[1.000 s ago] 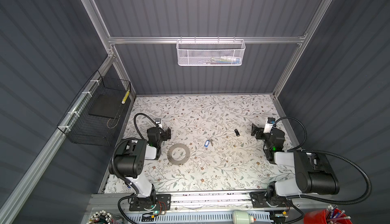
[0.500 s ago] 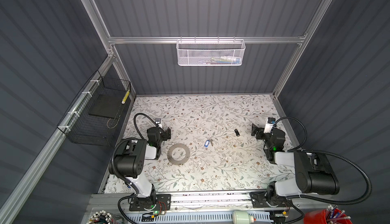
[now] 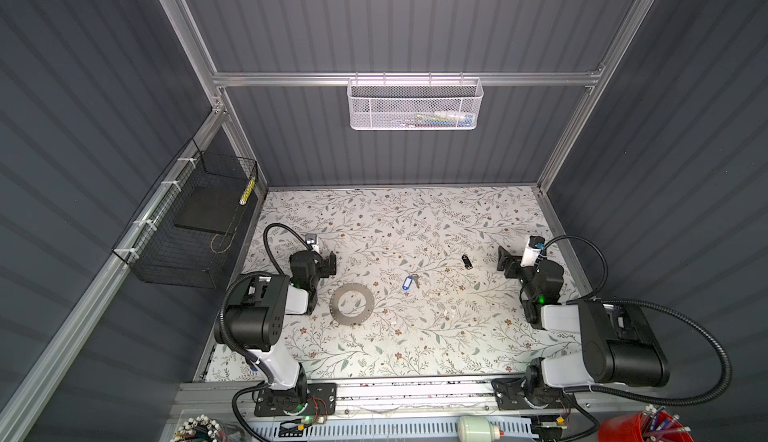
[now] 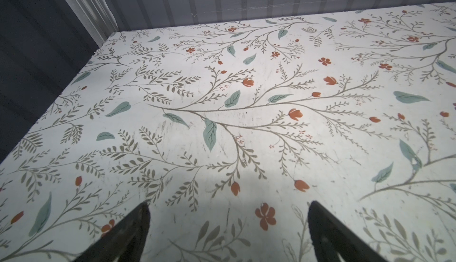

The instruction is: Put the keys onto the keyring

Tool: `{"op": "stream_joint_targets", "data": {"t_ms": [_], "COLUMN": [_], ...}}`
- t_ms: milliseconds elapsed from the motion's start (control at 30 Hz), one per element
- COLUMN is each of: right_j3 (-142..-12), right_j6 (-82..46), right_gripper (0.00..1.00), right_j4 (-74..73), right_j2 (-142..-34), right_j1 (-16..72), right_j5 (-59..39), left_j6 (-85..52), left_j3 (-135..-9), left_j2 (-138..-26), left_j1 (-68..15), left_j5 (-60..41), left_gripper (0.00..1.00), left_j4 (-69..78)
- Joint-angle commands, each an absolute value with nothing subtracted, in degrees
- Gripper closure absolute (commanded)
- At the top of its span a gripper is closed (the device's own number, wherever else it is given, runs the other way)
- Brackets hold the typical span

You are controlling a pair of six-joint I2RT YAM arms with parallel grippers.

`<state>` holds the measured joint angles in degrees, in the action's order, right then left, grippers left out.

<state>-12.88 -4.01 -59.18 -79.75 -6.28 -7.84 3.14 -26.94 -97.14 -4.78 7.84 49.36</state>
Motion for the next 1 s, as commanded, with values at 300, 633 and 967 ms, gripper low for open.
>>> {"op": "stream_joint_targets", "data": {"t_ms": [300,633,967], "right_j3": [-34.9,-48.8,-60.4], "right_j6": [-11.9,-5.2,-2.5], "right_gripper": [0.27,0.29,0.29], "right_j4": [-12.2,6.2,10.6], "right_j2": [-64.8,-73.5,-90.8], "right_j1": [-1.5,23.3,41.1], "right_j5": [-7.2,-0.4,2.4], "left_j6": [-3.7,-10.6,-25.6], "left_j3": [-51.7,-56.5,-50.6], "left_j2": [-81.0,-76.4,-72.8], "left_j1": [-4.5,-12.4,-13.3], "left_j5": [-1.6,-0.4,-3.6], "left_gripper": [0.01,0.05,0.03], "left_j4": [-6.3,-31.9,-39.3]}}
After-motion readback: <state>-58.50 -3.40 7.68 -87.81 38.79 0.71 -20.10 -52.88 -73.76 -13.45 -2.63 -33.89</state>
